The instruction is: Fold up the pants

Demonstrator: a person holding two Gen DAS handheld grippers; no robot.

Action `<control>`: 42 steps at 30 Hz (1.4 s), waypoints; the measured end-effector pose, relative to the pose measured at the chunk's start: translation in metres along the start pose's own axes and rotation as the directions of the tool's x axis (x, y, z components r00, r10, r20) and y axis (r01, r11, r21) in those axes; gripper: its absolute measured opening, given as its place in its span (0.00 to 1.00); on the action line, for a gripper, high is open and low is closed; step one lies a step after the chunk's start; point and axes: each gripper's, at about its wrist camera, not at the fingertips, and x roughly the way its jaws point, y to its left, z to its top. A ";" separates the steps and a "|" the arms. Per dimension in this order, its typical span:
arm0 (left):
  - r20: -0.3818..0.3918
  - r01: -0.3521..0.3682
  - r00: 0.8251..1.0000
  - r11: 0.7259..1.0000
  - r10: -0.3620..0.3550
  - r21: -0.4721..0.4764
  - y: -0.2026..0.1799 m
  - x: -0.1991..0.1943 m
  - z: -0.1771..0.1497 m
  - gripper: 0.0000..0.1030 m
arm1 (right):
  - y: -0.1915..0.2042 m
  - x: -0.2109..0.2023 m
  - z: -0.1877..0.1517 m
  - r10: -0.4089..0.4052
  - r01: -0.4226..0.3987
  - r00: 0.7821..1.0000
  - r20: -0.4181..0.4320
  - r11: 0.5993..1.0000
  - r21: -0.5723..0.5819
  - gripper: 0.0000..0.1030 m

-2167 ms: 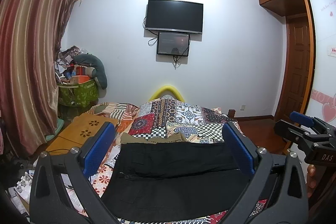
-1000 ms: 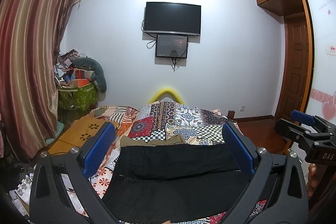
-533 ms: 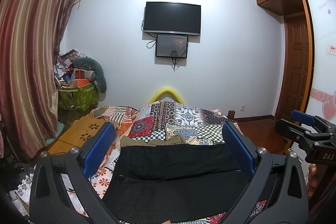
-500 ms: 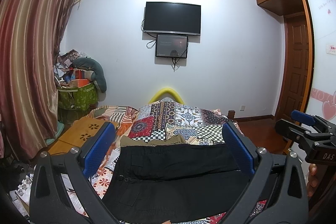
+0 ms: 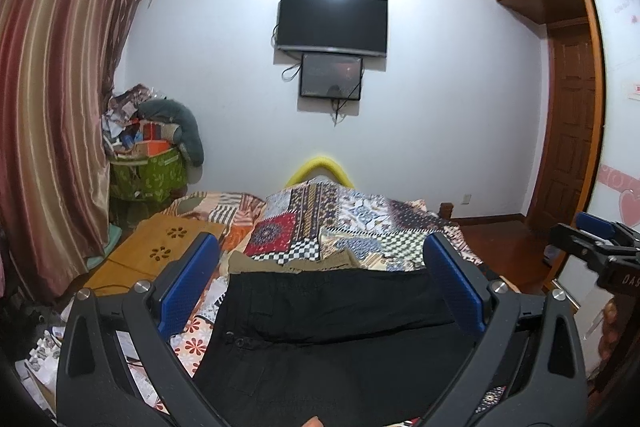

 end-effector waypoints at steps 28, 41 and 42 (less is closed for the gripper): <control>-0.485 -0.176 0.860 0.984 0.155 0.003 0.144 0.275 -0.070 0.87 | -0.225 0.107 -0.070 -0.399 0.464 0.839 -0.369 0.879 0.106 0.82; -0.716 -0.170 0.687 0.985 0.124 0.008 0.165 0.377 -0.158 0.75 | -0.262 0.176 -0.125 -0.361 0.461 0.757 -0.544 0.886 0.055 0.66; -0.724 -0.171 0.679 0.985 0.122 0.006 0.167 0.382 -0.163 0.75 | -0.264 0.179 -0.128 -0.353 0.457 0.753 -0.555 0.888 0.056 0.66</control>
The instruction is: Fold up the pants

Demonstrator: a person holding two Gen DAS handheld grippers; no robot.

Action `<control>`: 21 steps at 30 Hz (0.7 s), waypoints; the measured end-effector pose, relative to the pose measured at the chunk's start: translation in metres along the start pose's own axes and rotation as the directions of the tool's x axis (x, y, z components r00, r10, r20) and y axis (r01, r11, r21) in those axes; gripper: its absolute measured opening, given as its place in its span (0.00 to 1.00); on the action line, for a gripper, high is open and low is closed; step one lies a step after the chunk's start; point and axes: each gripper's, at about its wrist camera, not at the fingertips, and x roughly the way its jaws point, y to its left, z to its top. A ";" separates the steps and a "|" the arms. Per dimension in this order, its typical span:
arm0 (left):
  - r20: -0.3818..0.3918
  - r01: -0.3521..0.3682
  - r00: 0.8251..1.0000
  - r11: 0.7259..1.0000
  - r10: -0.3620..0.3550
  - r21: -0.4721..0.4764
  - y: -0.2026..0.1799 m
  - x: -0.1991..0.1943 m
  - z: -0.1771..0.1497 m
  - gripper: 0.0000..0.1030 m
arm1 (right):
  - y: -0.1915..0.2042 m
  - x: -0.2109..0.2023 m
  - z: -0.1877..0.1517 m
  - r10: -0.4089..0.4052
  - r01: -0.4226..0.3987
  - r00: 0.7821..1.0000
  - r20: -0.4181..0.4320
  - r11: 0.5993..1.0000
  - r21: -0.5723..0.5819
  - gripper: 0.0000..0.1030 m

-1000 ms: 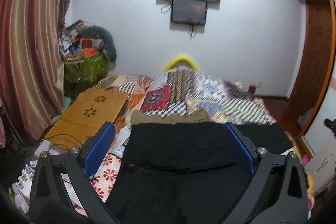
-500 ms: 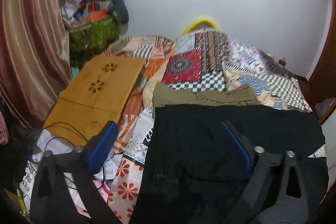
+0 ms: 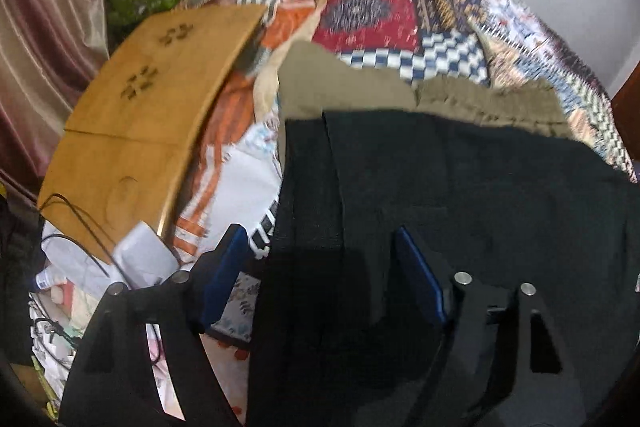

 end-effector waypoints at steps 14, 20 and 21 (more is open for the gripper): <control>0.027 -0.045 0.999 0.989 0.041 0.143 -0.027 0.003 0.000 0.26 | -0.006 0.030 -0.008 0.034 -0.035 0.996 -0.085 0.999 -0.004 0.16; 0.033 -0.072 0.997 0.993 0.069 0.093 -0.017 0.004 0.011 0.12 | -0.015 0.023 -0.015 0.055 -0.053 0.994 -0.096 0.998 0.025 0.10; 0.036 -0.081 0.996 0.992 0.078 0.097 -0.018 0.005 0.012 0.09 | -0.016 0.021 -0.019 0.056 -0.053 0.993 -0.102 0.998 0.027 0.10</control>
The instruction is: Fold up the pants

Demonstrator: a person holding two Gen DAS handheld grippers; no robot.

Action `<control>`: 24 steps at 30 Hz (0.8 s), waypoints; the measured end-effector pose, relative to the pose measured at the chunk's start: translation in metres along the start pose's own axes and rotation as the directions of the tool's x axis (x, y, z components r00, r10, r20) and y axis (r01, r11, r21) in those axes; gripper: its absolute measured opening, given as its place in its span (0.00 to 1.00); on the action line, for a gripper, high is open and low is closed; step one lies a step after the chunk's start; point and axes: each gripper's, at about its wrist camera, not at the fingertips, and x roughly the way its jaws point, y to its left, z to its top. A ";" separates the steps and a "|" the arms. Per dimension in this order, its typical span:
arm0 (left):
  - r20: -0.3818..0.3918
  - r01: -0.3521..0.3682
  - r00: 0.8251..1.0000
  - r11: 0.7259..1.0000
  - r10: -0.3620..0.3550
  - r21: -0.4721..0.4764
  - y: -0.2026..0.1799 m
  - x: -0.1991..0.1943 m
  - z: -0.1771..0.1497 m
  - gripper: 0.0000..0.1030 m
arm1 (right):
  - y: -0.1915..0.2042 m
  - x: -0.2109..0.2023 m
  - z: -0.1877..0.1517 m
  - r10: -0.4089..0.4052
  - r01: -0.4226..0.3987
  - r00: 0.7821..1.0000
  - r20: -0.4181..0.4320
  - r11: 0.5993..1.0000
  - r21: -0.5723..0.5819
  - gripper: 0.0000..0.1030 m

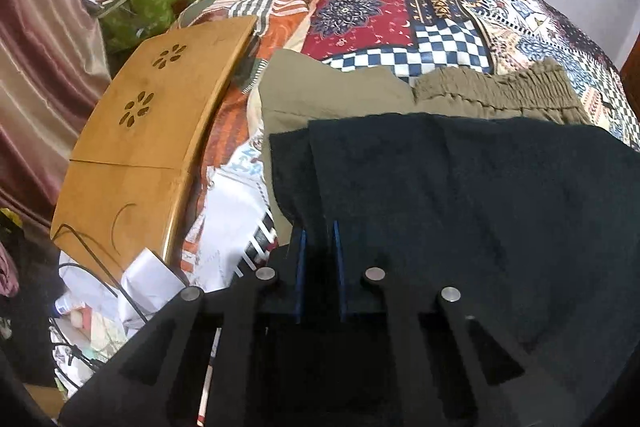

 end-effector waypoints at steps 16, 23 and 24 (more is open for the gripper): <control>0.074 0.081 0.994 0.997 -0.079 -0.020 0.021 -0.038 0.012 0.54 | 0.058 -0.047 0.039 0.081 -0.070 0.992 0.091 0.990 -0.120 0.50; 0.024 0.132 0.991 0.991 -0.131 -0.018 0.021 -0.022 0.033 0.55 | 0.153 -0.037 0.082 0.238 -0.196 0.965 0.112 0.934 -0.300 0.62; 0.006 0.153 0.988 0.988 -0.153 -0.023 0.021 -0.013 0.036 0.55 | 0.165 -0.033 0.086 0.256 -0.211 0.961 0.104 0.923 -0.323 0.62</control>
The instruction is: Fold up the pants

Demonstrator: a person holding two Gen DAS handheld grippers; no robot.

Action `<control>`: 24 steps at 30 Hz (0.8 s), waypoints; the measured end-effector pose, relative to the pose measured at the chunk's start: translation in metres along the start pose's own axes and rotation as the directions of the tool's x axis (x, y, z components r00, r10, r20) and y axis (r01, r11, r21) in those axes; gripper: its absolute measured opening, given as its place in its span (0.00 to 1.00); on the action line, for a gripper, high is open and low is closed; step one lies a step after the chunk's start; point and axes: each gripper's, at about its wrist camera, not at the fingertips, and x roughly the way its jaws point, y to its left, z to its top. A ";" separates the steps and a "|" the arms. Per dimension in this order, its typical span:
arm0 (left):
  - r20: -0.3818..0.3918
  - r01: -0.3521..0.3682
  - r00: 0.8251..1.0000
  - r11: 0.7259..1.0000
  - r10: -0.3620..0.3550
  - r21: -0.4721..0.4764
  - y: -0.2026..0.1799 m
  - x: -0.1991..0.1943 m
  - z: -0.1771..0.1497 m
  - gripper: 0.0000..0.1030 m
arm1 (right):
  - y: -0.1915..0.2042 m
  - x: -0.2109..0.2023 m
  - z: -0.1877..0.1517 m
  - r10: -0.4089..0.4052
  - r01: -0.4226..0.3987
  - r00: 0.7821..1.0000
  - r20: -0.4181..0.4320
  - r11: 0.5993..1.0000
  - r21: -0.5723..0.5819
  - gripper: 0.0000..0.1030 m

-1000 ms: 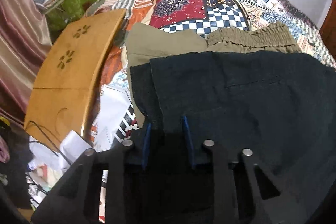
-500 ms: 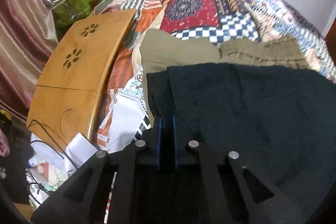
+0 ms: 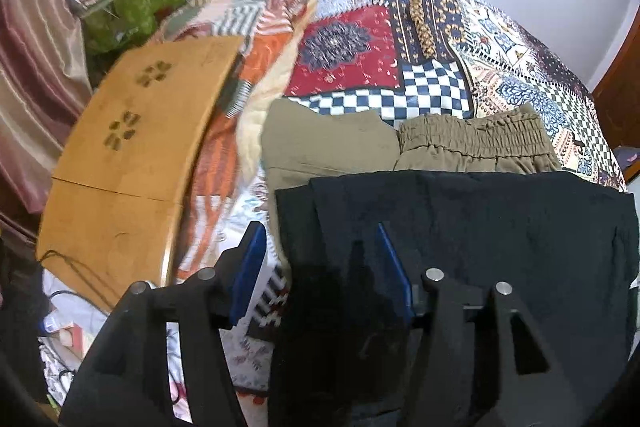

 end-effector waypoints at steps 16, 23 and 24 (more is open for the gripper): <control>-0.050 0.022 0.998 0.998 -0.025 -0.054 0.012 0.058 0.005 0.50 | 0.118 0.112 0.025 0.250 -0.293 0.943 -0.221 0.937 -0.190 0.62; -0.039 -0.010 0.999 1.000 0.009 -0.021 0.004 0.051 0.007 0.30 | 0.128 0.125 0.019 0.294 -0.341 0.925 -0.240 0.922 -0.183 0.52; -0.040 -0.013 0.999 1.000 0.012 -0.024 0.003 0.050 0.007 0.27 | 0.129 0.124 0.018 0.302 -0.348 0.922 -0.241 0.921 -0.176 0.45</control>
